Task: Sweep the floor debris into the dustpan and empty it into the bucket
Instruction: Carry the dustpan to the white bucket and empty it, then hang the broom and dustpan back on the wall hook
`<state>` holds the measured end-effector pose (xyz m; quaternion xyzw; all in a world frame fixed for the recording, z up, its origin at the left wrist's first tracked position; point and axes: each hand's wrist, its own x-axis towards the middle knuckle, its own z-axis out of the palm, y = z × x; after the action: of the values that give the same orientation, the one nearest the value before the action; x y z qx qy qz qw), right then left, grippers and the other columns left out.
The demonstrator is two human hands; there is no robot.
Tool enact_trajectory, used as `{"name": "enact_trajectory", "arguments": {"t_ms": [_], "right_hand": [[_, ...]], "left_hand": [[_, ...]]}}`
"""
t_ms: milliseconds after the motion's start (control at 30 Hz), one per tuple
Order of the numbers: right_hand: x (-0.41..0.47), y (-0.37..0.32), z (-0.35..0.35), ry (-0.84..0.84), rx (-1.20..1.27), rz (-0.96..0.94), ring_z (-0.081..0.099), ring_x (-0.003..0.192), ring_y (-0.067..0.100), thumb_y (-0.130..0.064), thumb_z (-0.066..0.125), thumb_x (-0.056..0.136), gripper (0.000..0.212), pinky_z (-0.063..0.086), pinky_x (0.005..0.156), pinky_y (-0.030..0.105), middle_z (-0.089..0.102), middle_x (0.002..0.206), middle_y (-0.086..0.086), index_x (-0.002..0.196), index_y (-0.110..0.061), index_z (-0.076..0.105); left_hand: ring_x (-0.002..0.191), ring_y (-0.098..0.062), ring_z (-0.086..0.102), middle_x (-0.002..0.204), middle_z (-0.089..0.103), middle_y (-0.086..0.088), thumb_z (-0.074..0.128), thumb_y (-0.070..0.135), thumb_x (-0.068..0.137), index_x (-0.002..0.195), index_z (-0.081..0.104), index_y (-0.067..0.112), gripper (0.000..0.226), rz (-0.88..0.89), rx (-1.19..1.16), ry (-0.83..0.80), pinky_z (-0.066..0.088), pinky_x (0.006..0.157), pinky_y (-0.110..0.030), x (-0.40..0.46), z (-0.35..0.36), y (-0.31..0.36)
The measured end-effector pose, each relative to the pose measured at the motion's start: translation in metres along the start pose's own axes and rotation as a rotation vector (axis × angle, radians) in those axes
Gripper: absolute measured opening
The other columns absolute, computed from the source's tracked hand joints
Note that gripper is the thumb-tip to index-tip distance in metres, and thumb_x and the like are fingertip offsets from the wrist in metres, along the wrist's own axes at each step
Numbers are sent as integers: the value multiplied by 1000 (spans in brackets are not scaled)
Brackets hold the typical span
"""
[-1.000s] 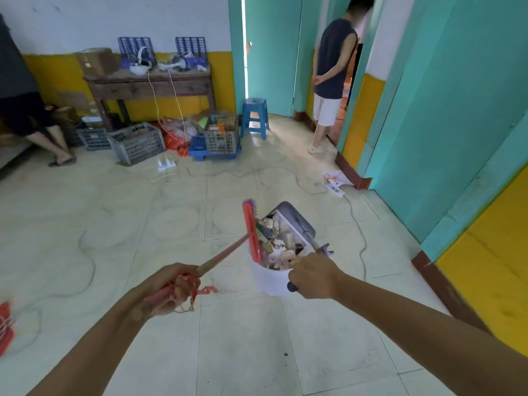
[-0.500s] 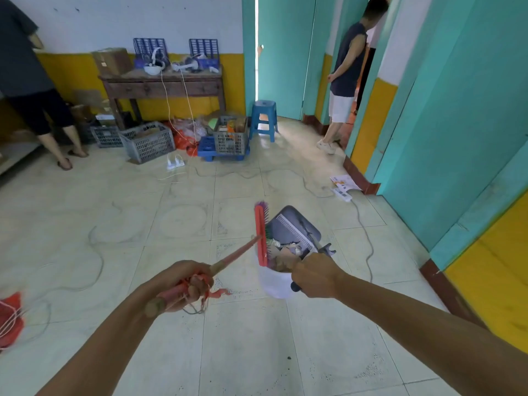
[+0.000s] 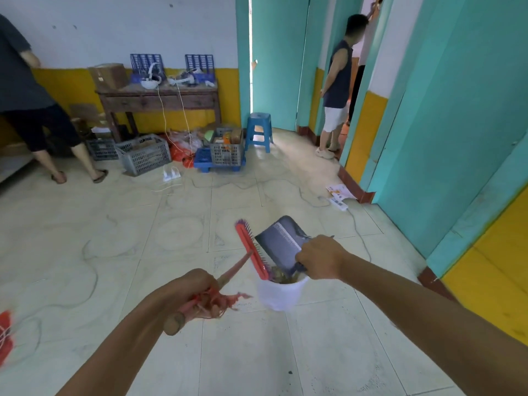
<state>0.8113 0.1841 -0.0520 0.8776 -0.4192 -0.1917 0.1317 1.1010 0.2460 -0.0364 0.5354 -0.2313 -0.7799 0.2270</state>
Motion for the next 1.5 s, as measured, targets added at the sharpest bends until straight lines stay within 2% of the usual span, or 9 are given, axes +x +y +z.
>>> {"name": "enact_trajectory", "arguments": {"t_ms": [167,300,567,767,867,1133,1233,1367,1500], "right_hand": [[0,21,-21,261,323,365,67,73,35,-34,51,91,31,41,58,29,68,85,16,90,-13,74],[3,48,-48,445,661,761,62,68,34,-27,55,86,24,39,57,29,61,77,14,73,-9,62],[-16,110,-80,575,1097,1002,52,53,19,-26,66,86,34,38,45,22,49,57,3,62,-14,47],[-33,137,-97,775,2556,941,35,24,9,-11,53,99,31,31,29,14,38,37,-1,70,-12,43],[-40,143,-104,1214,2984,789,38,24,13,-10,46,103,27,38,31,15,37,48,3,76,-9,44],[-57,134,-133,1715,2852,680,44,47,18,-15,55,100,28,46,55,31,46,49,4,74,-7,47],[-72,134,-151,1810,2779,611,44,49,18,-20,55,101,28,44,57,31,45,56,5,77,-8,46],[-101,136,-163,1849,2762,689,46,43,15,-28,57,99,36,45,46,28,46,48,2,71,-9,44],[-134,138,-160,1951,2707,742,46,41,15,-30,57,99,40,46,44,26,46,43,1,68,-10,43]], "left_hand": [[54,-24,52,79,44,-15,49,2,93,110,50,0,17,95,180,-7,49,44,-28,1,31,25],[59,-27,61,80,61,-21,51,6,89,103,64,-3,21,280,341,-34,55,57,-33,-5,54,53],[58,-19,69,78,77,-14,51,10,98,110,53,8,13,701,456,43,60,58,-32,0,129,119],[65,-13,58,71,59,6,52,43,93,89,59,19,26,1173,1254,674,51,61,-30,-1,164,159],[67,-15,54,75,54,0,54,34,94,84,56,8,27,1367,1094,573,50,61,-33,5,176,162],[106,-19,61,110,66,-5,49,16,99,103,63,15,14,1125,493,-105,51,89,-18,36,228,124],[100,-18,64,106,68,-14,48,15,100,100,61,21,14,1158,508,-116,48,90,-17,48,248,102],[62,3,54,69,59,12,45,17,100,91,60,20,18,1200,523,-119,43,65,-13,53,272,89],[69,11,63,71,66,30,45,13,100,99,58,25,18,1276,603,-239,44,61,0,52,301,78]]}}
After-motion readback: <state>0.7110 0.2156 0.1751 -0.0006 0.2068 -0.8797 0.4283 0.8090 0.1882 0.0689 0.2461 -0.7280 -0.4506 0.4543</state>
